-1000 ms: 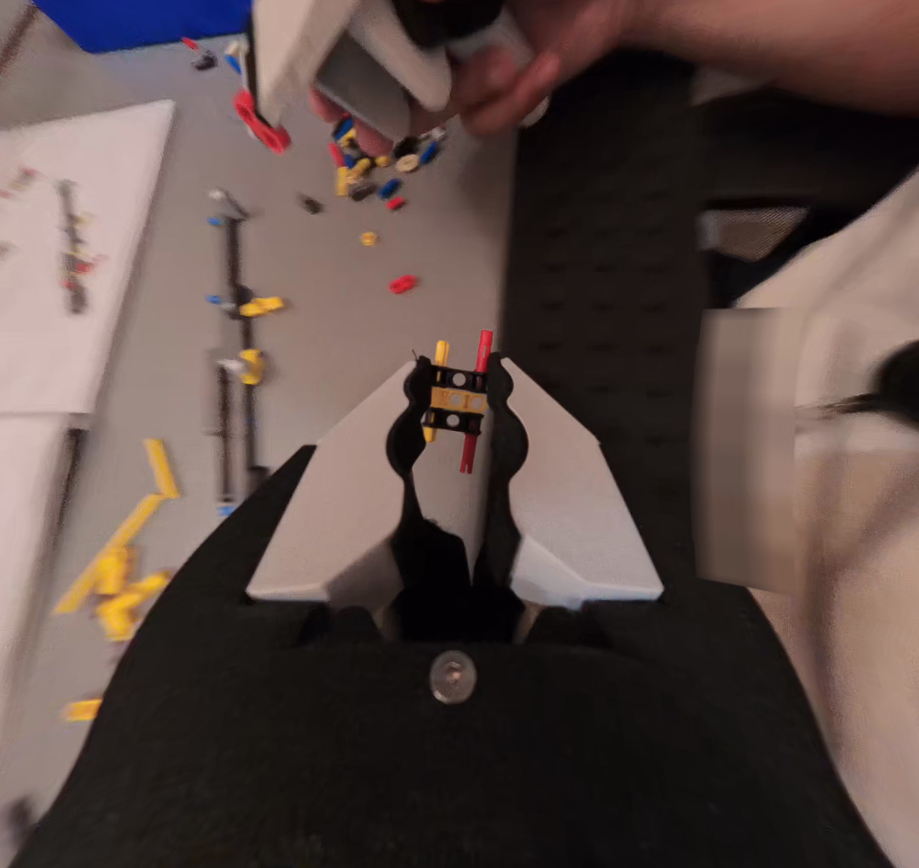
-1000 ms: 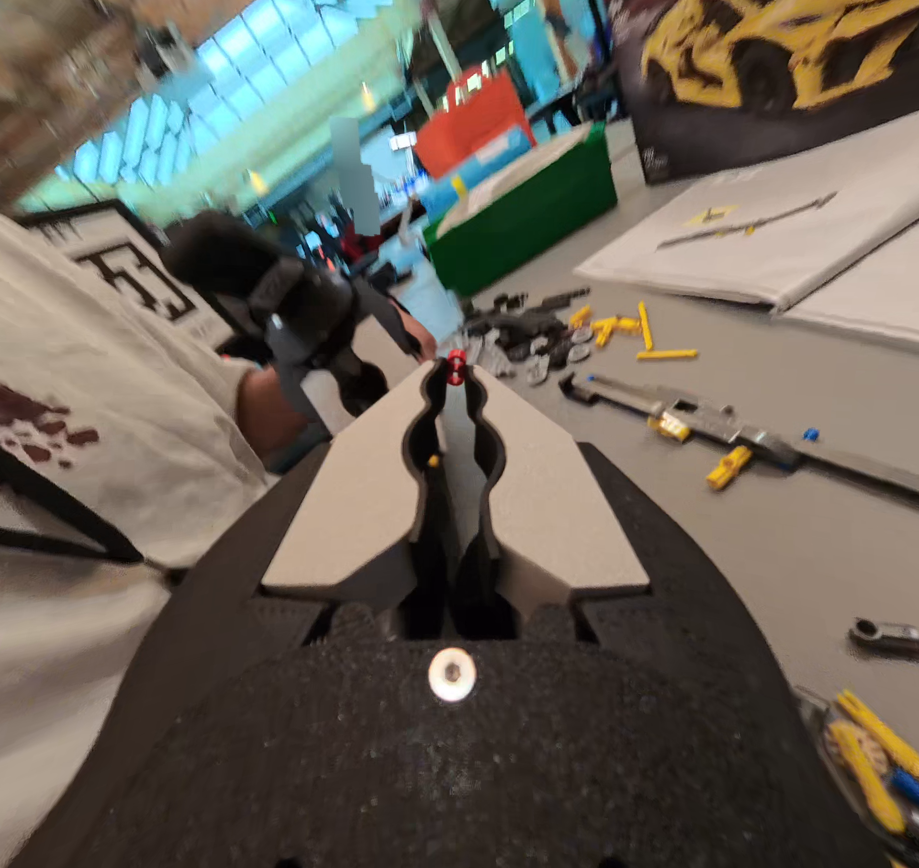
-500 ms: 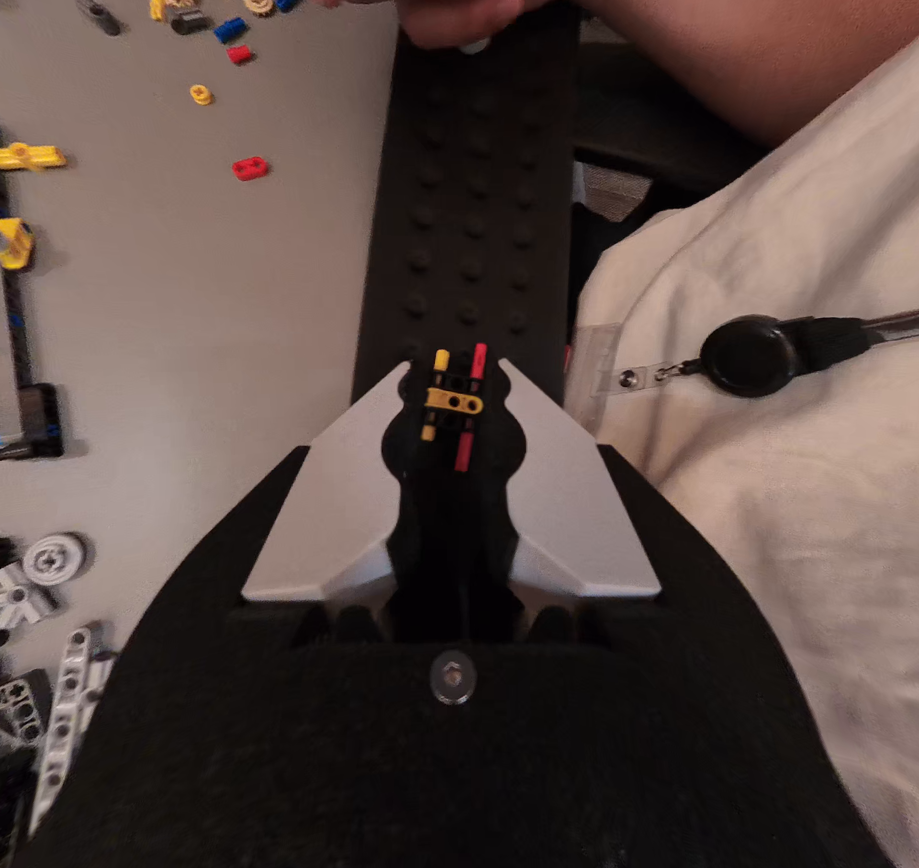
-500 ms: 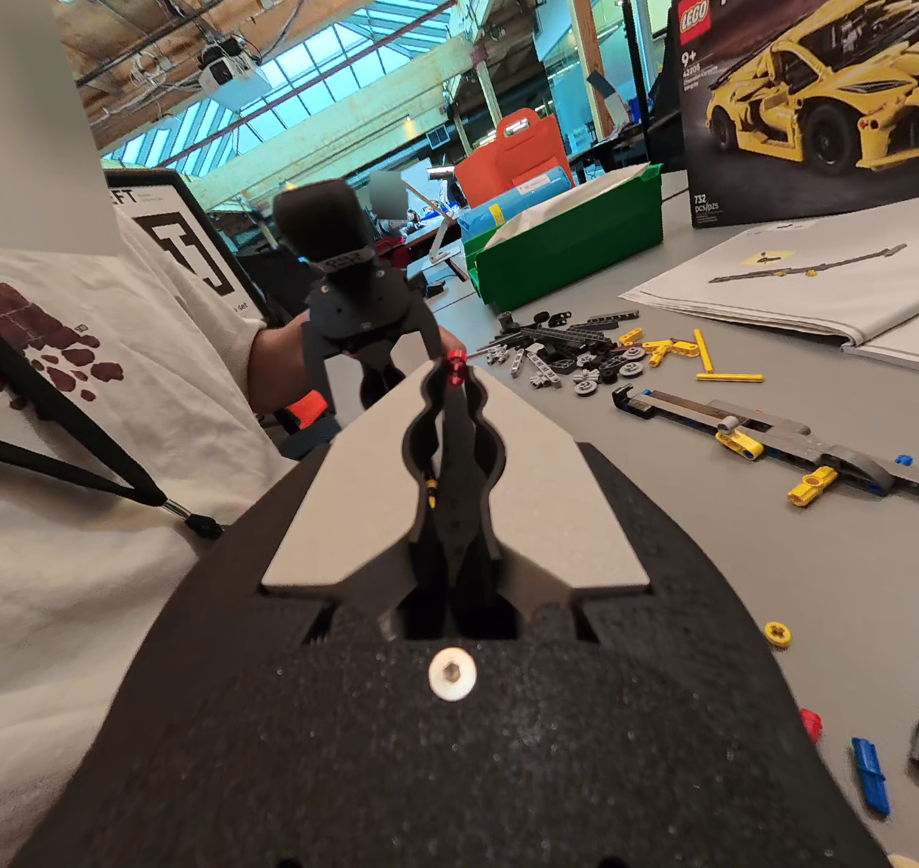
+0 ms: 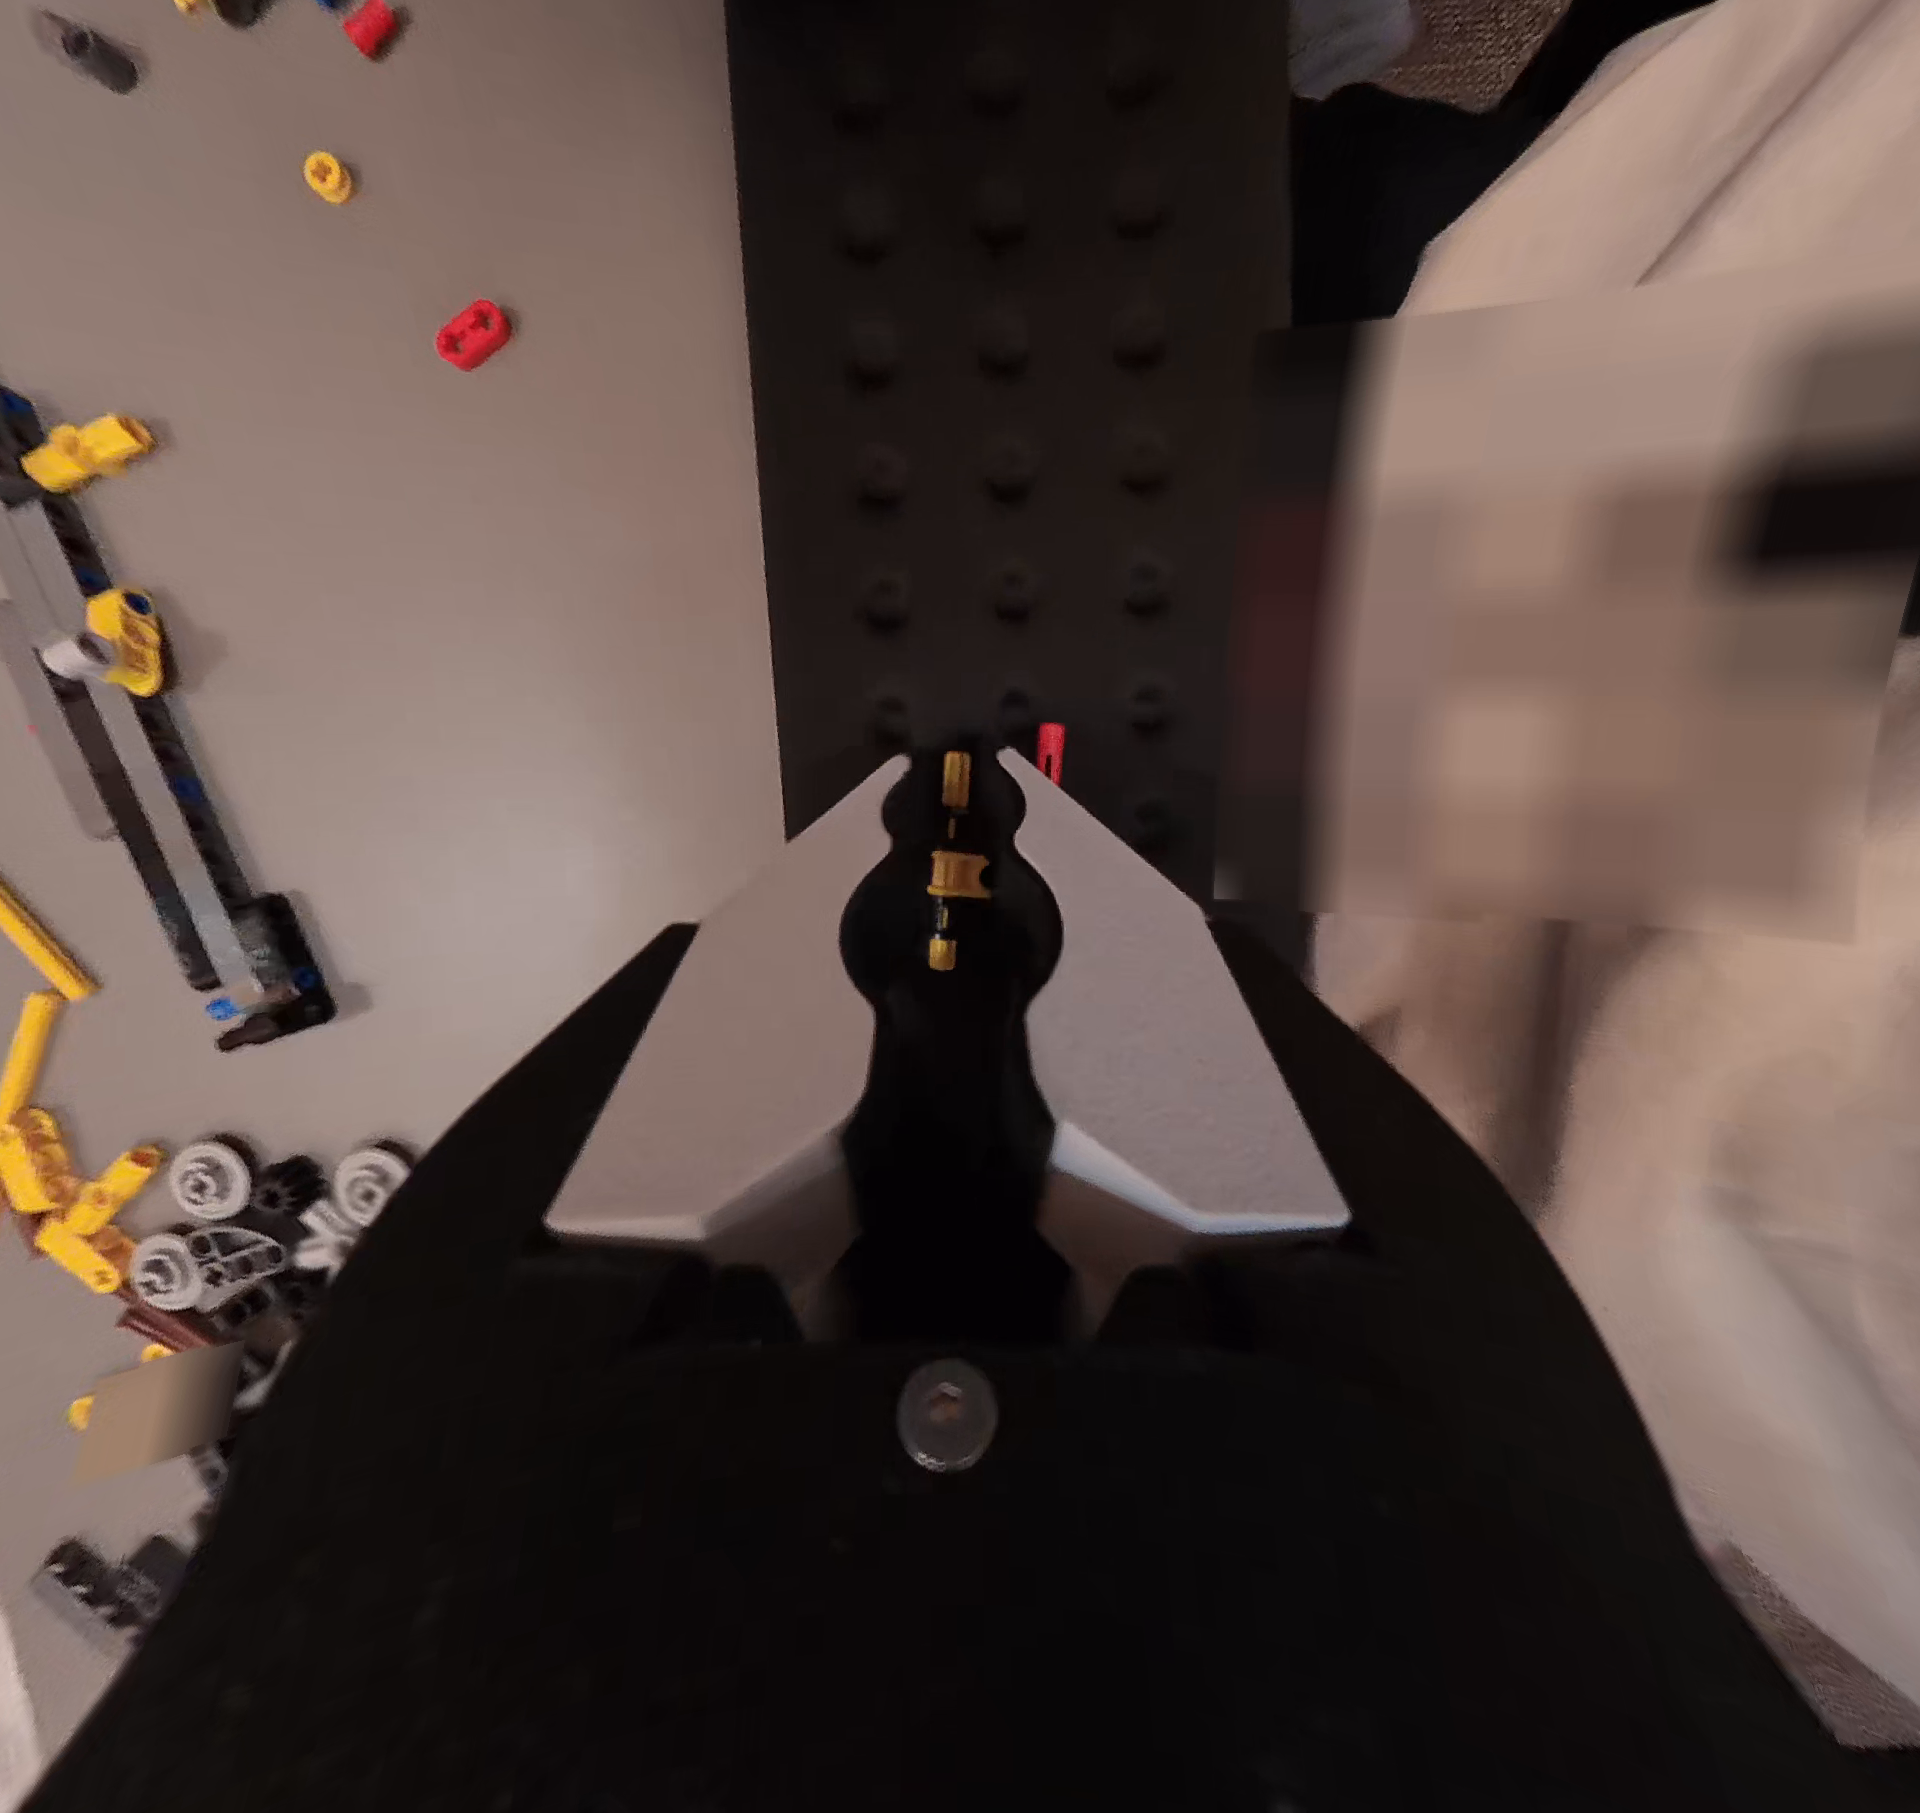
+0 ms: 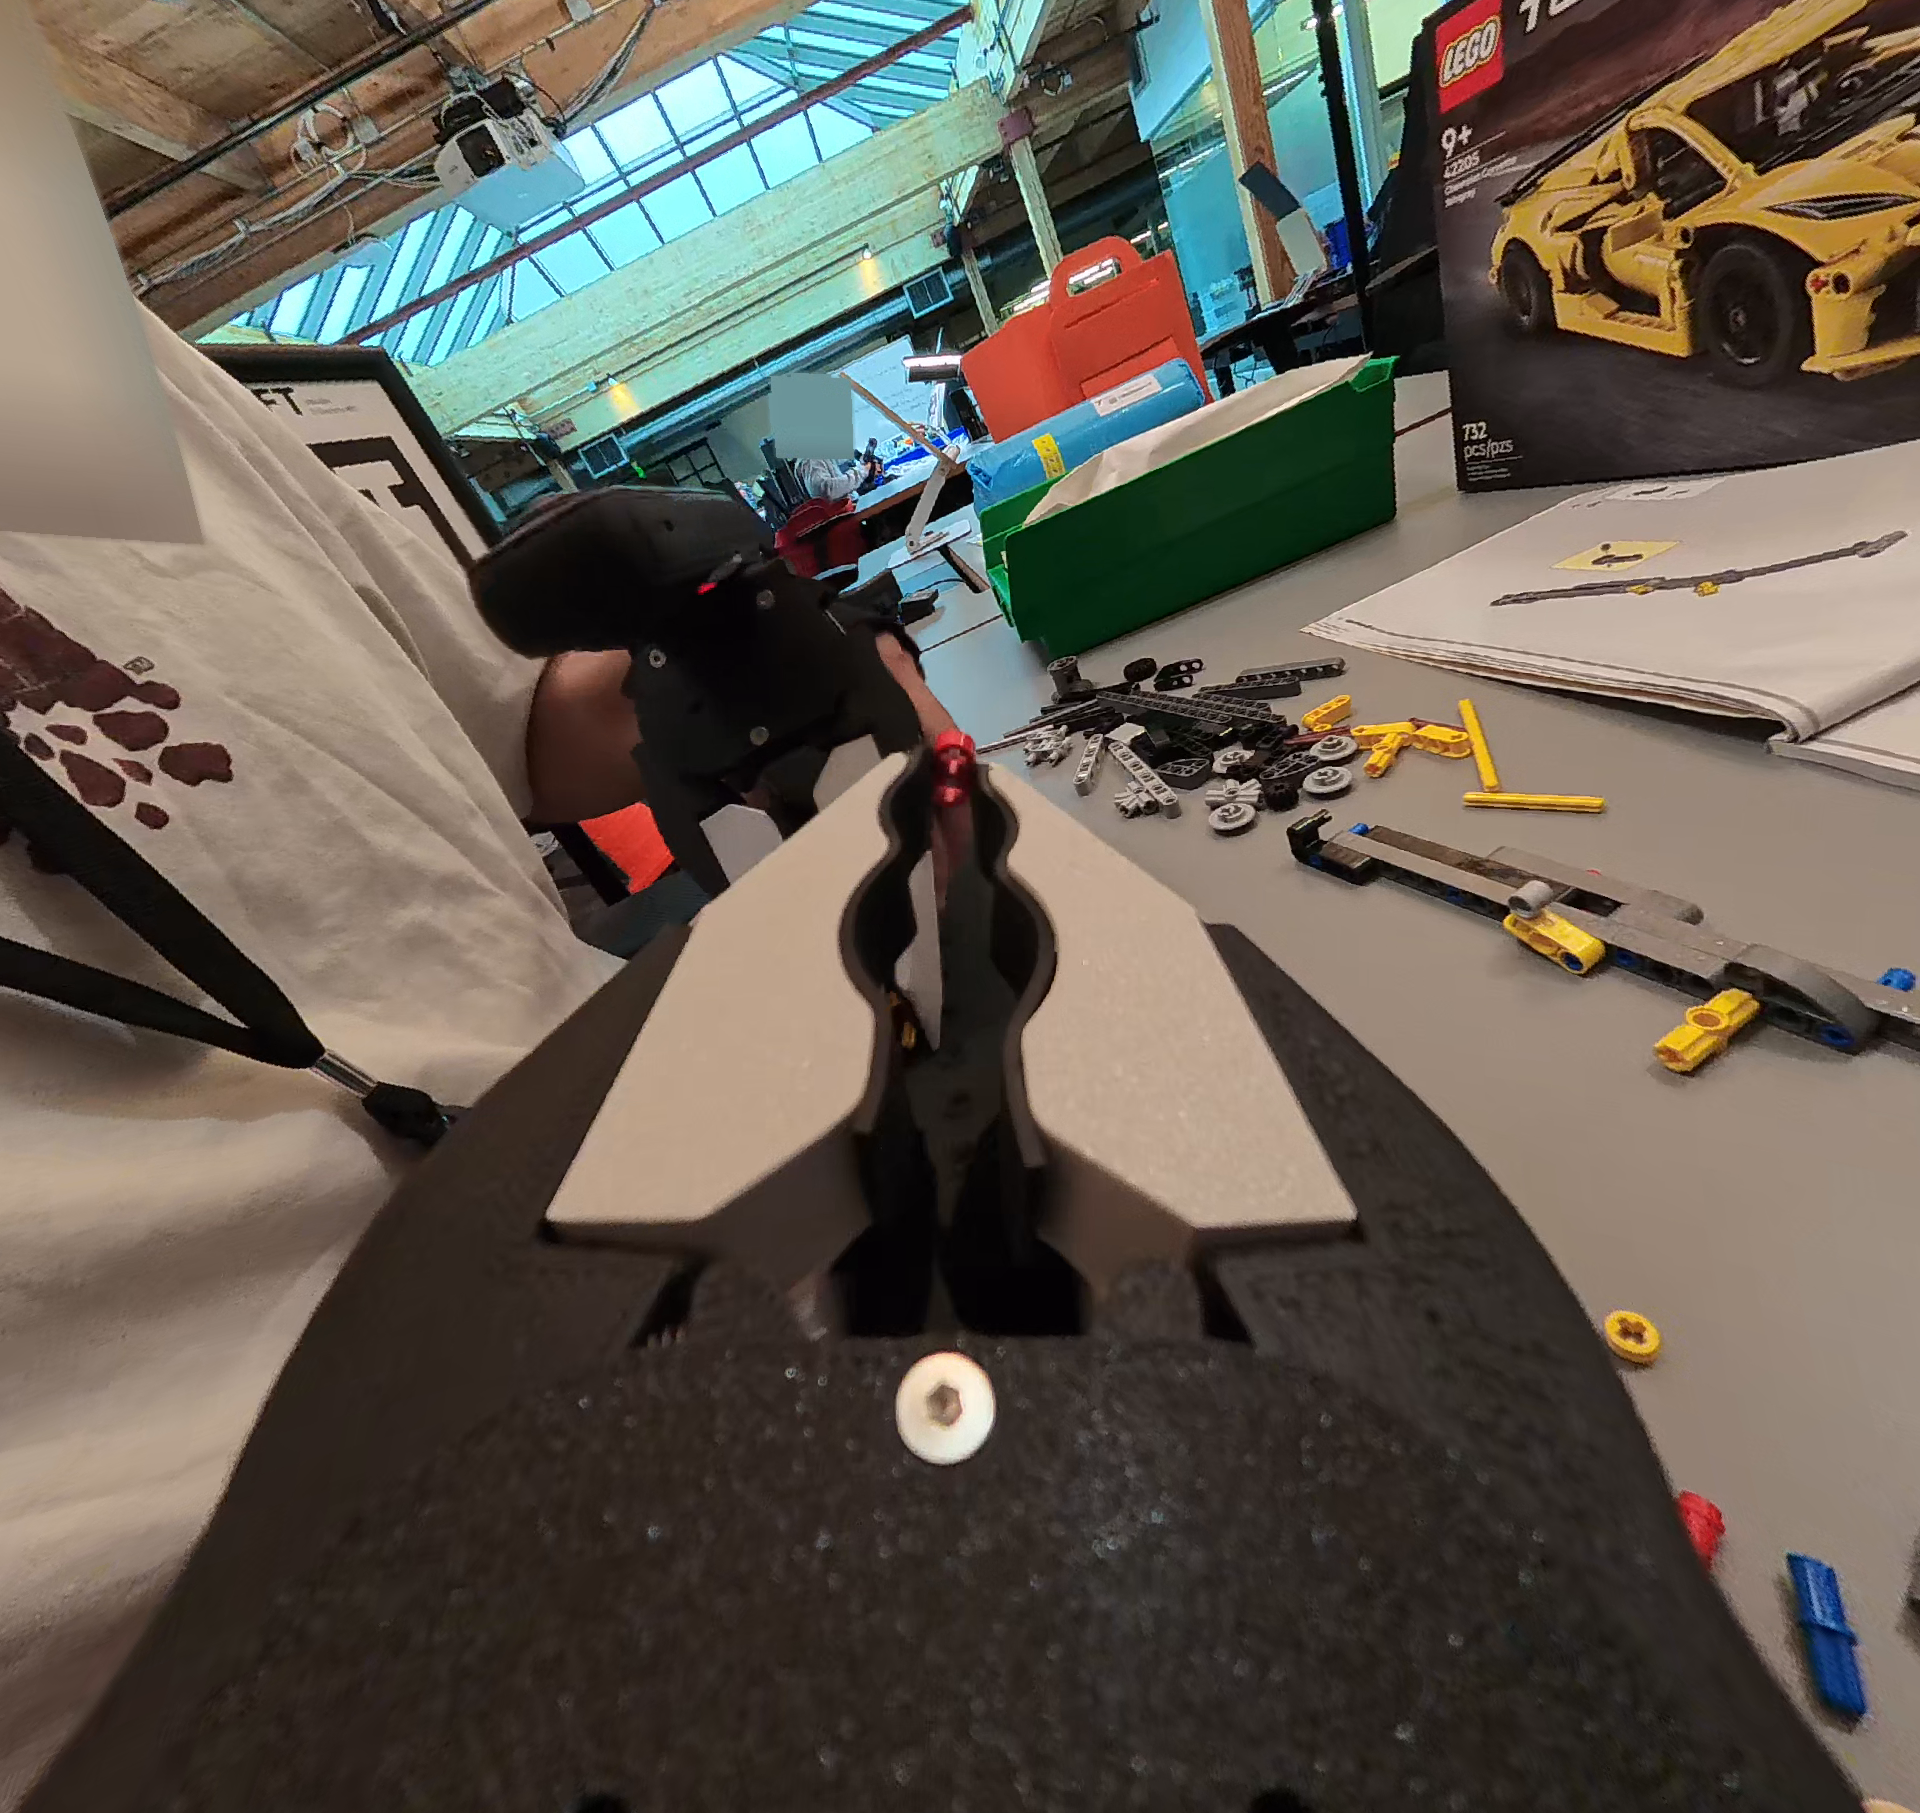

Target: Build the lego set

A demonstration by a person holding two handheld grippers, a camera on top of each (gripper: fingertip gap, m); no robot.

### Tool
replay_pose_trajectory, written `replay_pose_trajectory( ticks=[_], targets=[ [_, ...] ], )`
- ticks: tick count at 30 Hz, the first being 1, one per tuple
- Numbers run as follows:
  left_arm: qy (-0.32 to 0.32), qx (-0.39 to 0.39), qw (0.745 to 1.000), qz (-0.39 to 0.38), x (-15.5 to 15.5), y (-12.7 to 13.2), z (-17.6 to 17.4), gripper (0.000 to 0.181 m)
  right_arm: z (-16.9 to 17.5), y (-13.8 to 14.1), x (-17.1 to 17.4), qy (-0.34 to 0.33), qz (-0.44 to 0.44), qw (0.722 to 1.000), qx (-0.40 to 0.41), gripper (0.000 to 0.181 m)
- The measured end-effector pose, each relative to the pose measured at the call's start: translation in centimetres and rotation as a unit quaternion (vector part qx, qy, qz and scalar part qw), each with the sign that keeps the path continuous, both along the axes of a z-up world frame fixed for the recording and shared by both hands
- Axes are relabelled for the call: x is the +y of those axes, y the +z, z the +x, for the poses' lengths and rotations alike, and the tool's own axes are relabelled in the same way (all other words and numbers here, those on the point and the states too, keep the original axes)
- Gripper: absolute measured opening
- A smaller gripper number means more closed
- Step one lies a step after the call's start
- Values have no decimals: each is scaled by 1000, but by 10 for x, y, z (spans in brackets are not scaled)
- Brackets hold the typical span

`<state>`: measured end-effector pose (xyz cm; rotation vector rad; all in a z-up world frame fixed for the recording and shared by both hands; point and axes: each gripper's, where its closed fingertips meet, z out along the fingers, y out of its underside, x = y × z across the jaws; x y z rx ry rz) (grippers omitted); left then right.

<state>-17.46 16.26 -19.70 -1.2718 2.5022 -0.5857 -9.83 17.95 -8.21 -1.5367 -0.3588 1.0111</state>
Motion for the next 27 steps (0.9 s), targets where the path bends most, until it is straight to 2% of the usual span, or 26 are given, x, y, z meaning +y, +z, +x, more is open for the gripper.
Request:
replay_pose_trajectory(
  ticks=[2, 4, 9, 12, 13, 15, 19, 23, 27],
  targets=[
    [-16, -31, 999, 14, 2, 4, 3, 2, 0, 0, 0, -2, 1, 1000, -3, 6],
    [-4, -66, 998, 13, 10, 11, 9, 3, 0, 0, 0, -1, 0, 1000, -1, 6],
    [23, -83, 996, -38, 6, 19, 13, 3, 1, -2, 3, 0, -12, 1000, 5, 6],
    [67, -103, 989, -84, -6, 22, 33, 4, 1, -3, 4, -2, -16, 1000, 4, 6],
    [79, -117, 988, -65, -4, 20, 40, 3, 2, -2, 4, -4, -15, 1000, 6, 6],
    [99, -159, 982, 32, 22, 20, 56, 3, 8, 2, 6, -26, -1, 1000, 7, 6],
    [114, -222, 954, 167, 74, 28, 84, 3, 35, 9, 12, -110, 34, 993, 4, 6],
    [65, -251, 908, 328, 103, 20, 99, 2, 52, 9, 17, -181, 45, 982, -28, 6],
    [25, -251, 869, 426, 113, 2, 106, 2, 51, 8, 17, -196, 57, 977, -55, 6]
  ],
)
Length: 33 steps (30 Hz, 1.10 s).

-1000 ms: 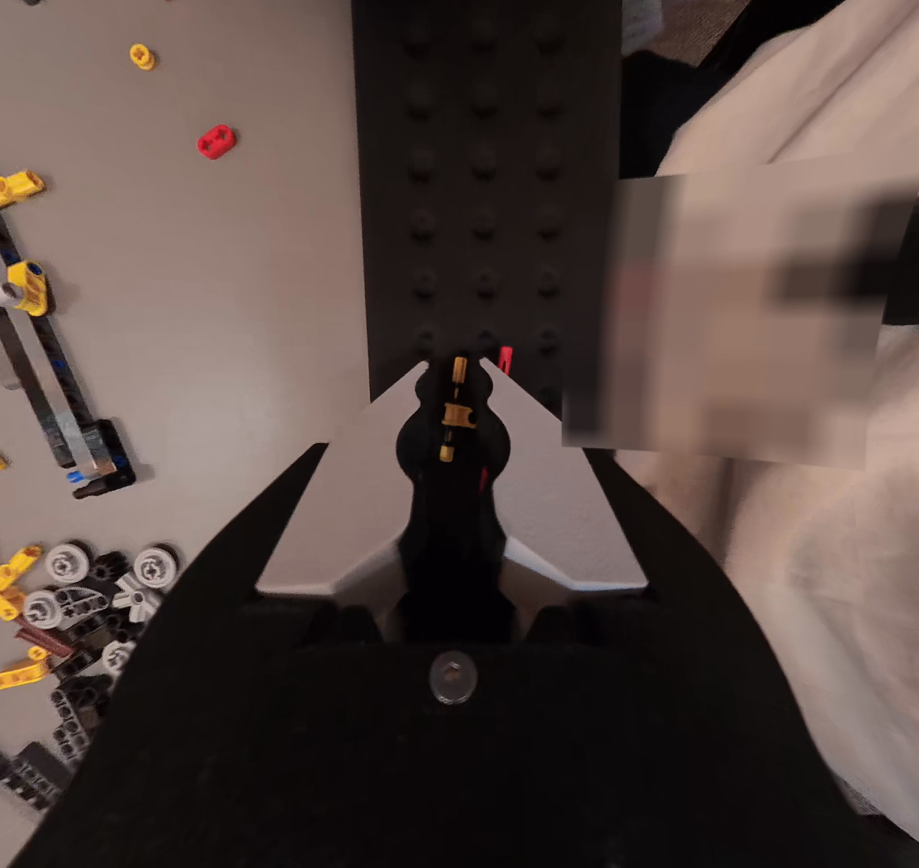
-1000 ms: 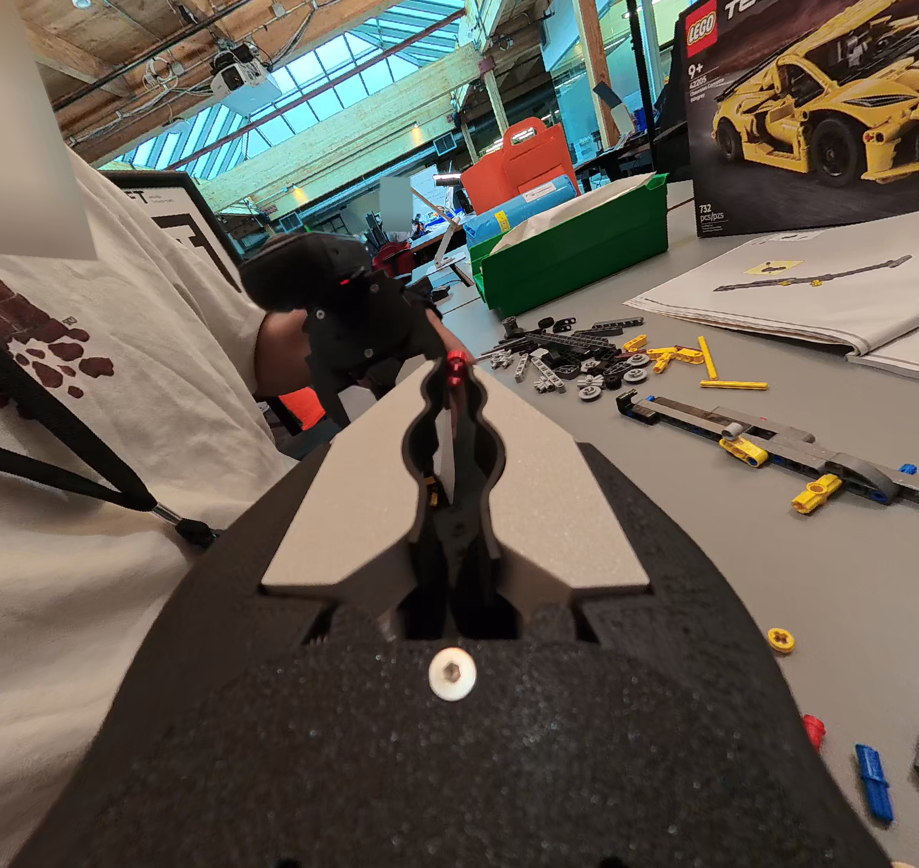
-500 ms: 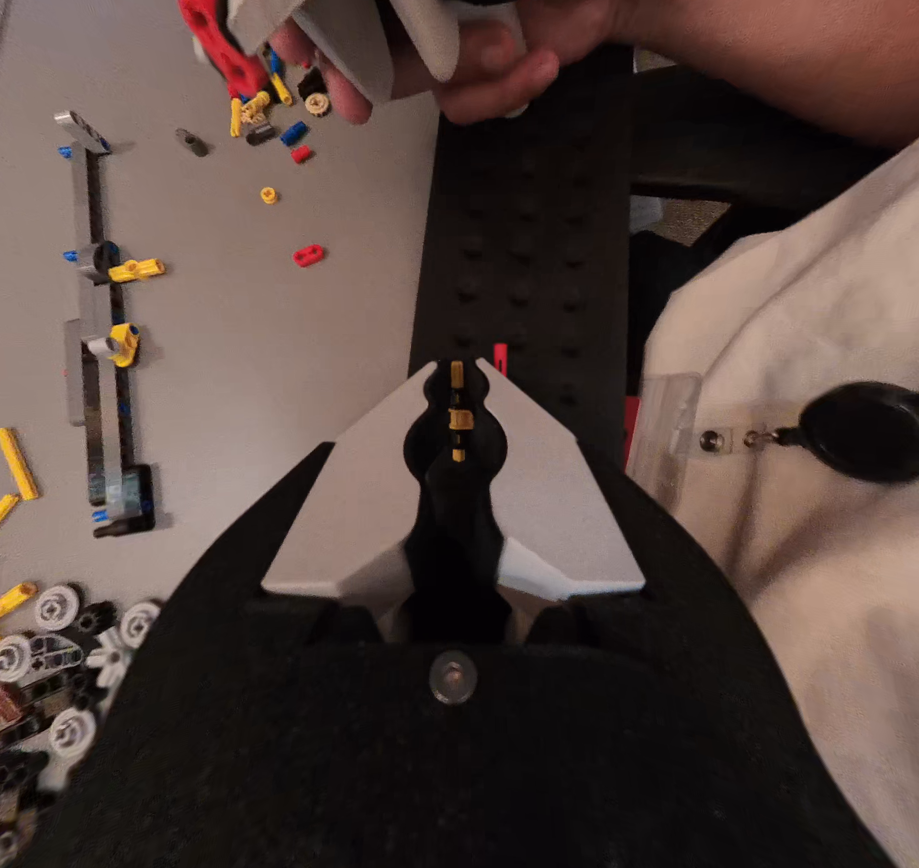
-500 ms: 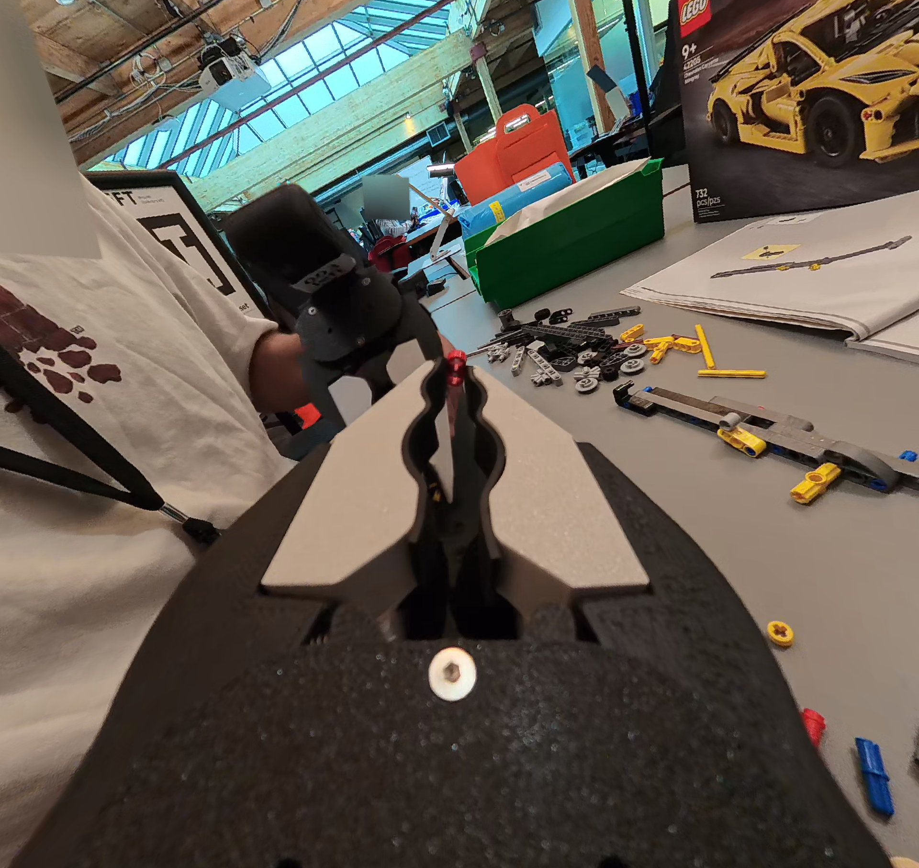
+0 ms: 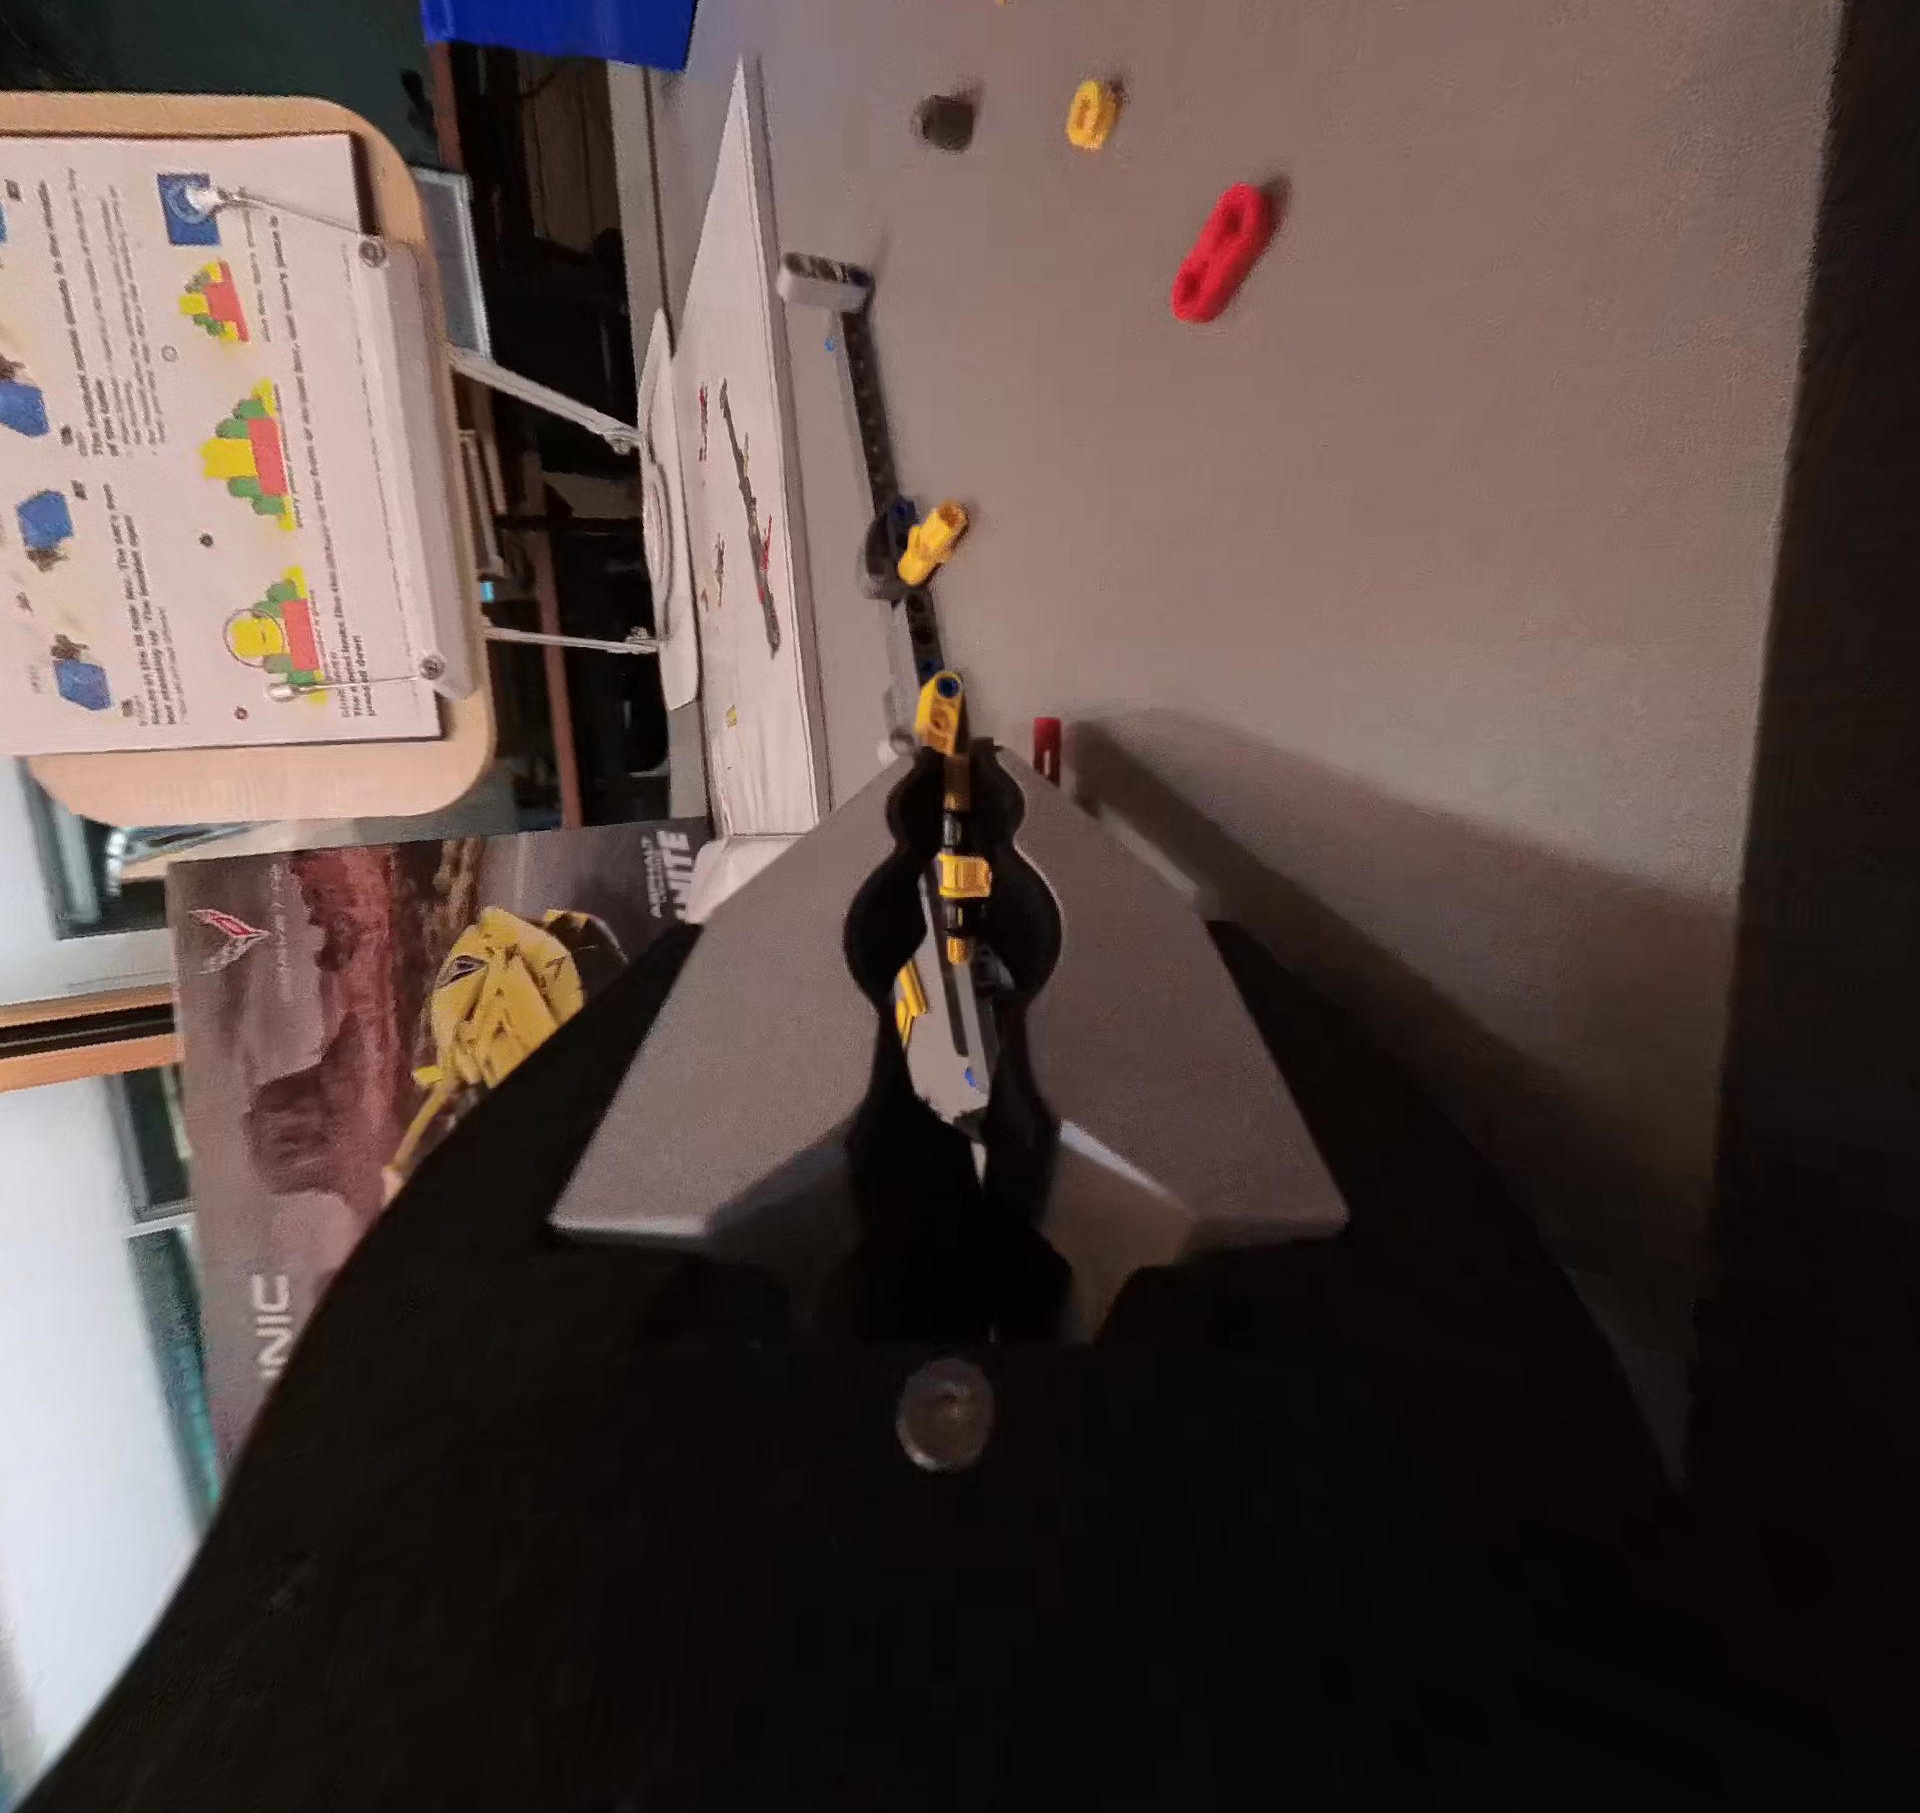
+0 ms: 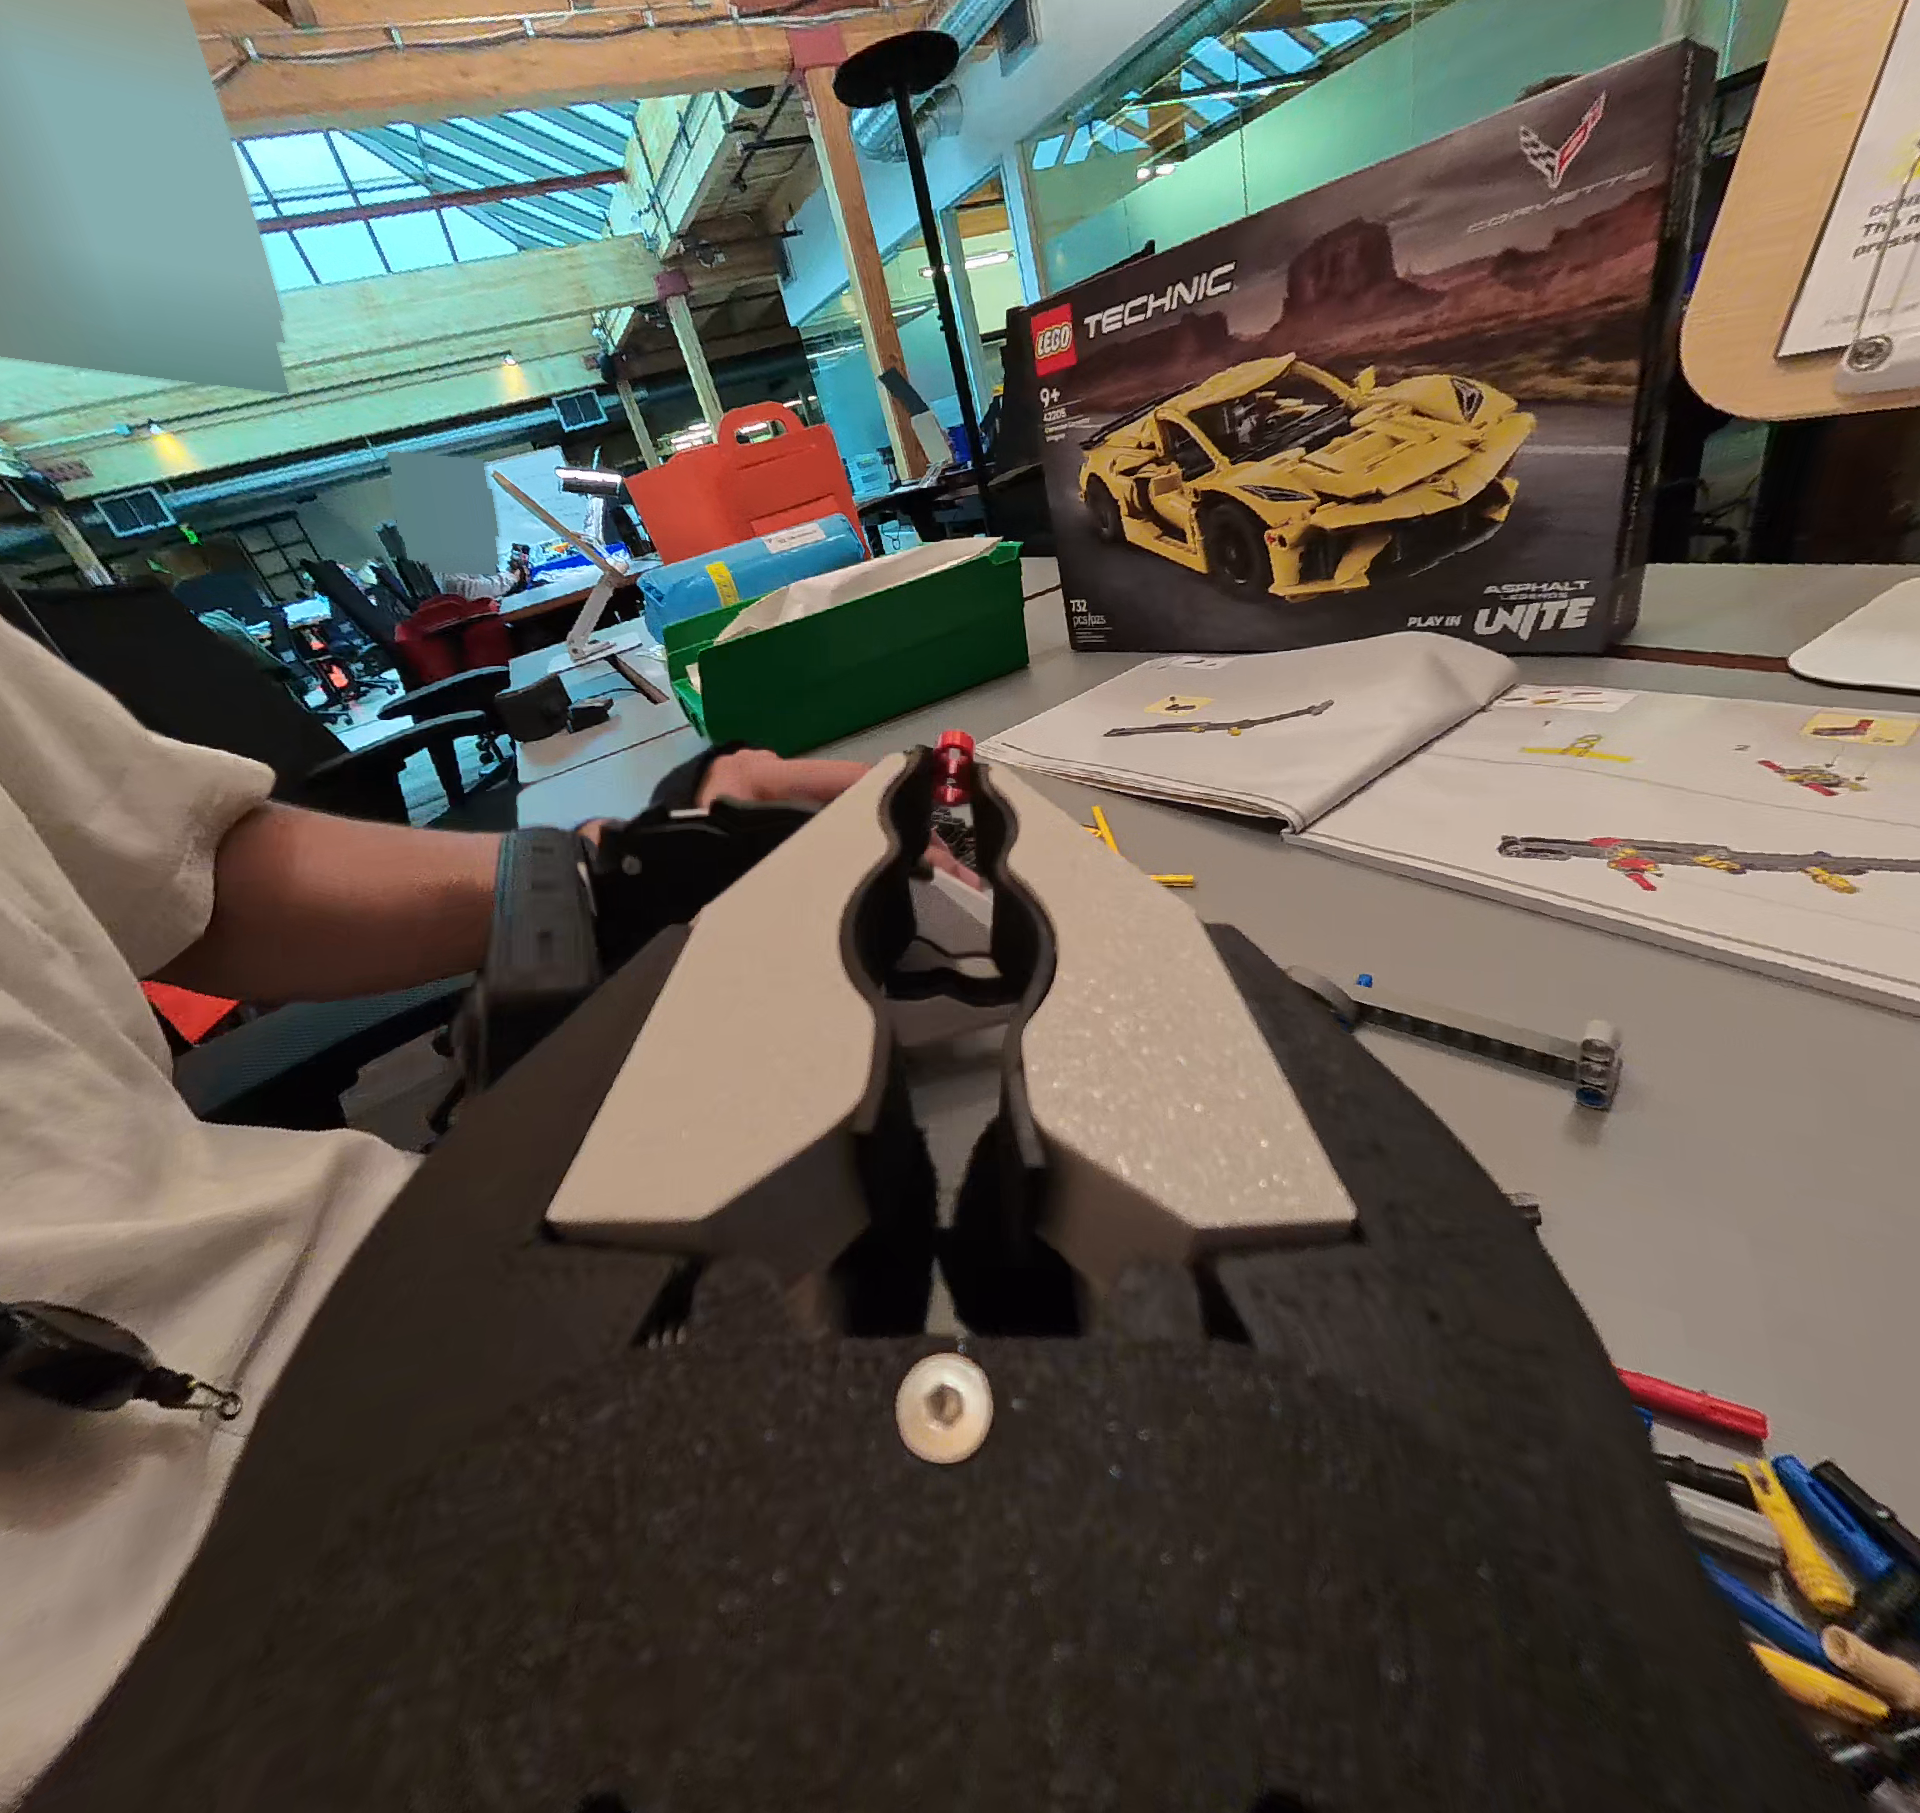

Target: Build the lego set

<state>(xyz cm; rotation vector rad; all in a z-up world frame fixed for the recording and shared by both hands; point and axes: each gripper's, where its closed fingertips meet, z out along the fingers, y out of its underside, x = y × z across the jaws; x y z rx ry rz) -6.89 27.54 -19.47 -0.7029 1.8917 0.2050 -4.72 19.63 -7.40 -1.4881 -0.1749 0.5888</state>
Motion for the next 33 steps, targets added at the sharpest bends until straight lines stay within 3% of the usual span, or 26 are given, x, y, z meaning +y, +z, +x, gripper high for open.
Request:
replay_pose_trajectory(
  ticks=[3, 9, 13, 16, 18, 20, 24, 30, 33],
  targets=[
    [2, -4, 999, 51, 3, -3, 0, 2, -1, 0, 0, 5, -1, 1000, 3, 6],
    [17, -17, 1000, -14, 0, -6, -3, 3, 0, 1, -2, 19, -3, 1000, 24, 6],
    [37, -21, 987, -158, -5, -5, -6, 16, 0, 1, -2, 21, -1, 999, 26, 6],
    [31, -1, 950, -312, -15, 1, -15, 22, 1, 2, -3, 23, 0, 999, 33, 6],
    [24, 11, 929, -369, -11, 9, -21, 28, 1, 2, -3, 28, -1, 999, 40, 6],
    [2, 71, 913, -403, -8, 8, -30, 37, 1, 2, -3, 33, -4, 998, 45, 6],
    [-49, 192, 916, -349, 10, -8, -37, 33, -1, 2, -3, 43, -4, 998, 50, 6],
    [-93, 307, 872, -370, 3, -18, -28, 38, -2, 4, -5, 48, 0, 997, 54, 6],
    [-98, 335, 851, -393, -4, -20, -30, 21, -2, 4, -6, 53, 1, 997, 59, 6]
  ],
)
